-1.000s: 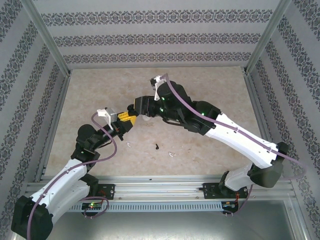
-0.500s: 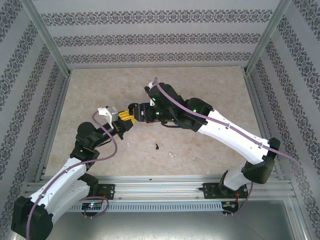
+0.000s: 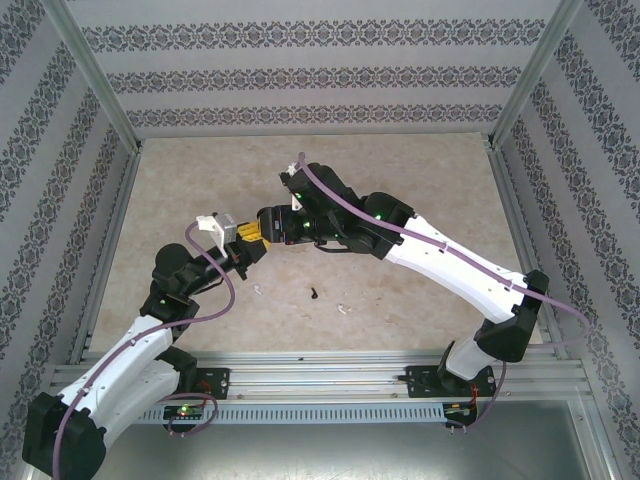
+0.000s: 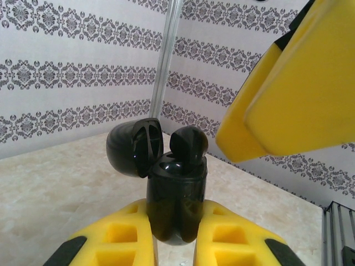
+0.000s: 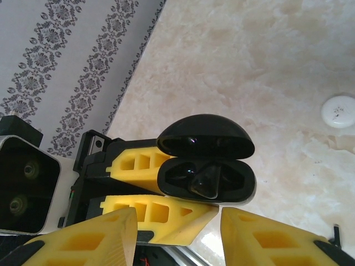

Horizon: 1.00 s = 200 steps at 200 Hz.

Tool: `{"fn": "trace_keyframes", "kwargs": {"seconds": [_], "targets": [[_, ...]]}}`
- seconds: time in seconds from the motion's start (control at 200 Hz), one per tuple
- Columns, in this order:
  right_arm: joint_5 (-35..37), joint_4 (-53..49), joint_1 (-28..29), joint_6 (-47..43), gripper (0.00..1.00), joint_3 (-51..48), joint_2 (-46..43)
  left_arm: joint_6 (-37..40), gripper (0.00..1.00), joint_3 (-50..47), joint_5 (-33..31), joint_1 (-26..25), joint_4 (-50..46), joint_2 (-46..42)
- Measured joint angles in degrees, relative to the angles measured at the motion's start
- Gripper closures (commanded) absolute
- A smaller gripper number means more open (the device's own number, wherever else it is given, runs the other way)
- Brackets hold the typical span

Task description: Insert wireless bluetooth earbuds into charging case

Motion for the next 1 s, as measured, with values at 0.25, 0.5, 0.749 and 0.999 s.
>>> {"fn": "trace_keyframes", "kwargs": {"seconds": [0.25,0.5,0.749,0.999], "targets": [[-0.7,0.2,-0.6,0.0,0.57,0.1,0.4,0.4,1.0,0.0,0.5,0.0,-0.2,0.0],[-1.0,0.5,-0.8,-0.1,0.56,0.8,1.5,0.4,1.0,0.0,0.6,0.0,-0.4,0.0],[-1.8,0.4,-1.5,-0.7,0.56,1.3,2.0,0.4,1.0,0.0,0.6,0.0,-0.8,0.0],[-1.8,0.3,-1.5,-1.6,0.56,2.7,3.1,0.4,1.0,0.0,0.8,0.0,-0.8,0.0]]}}
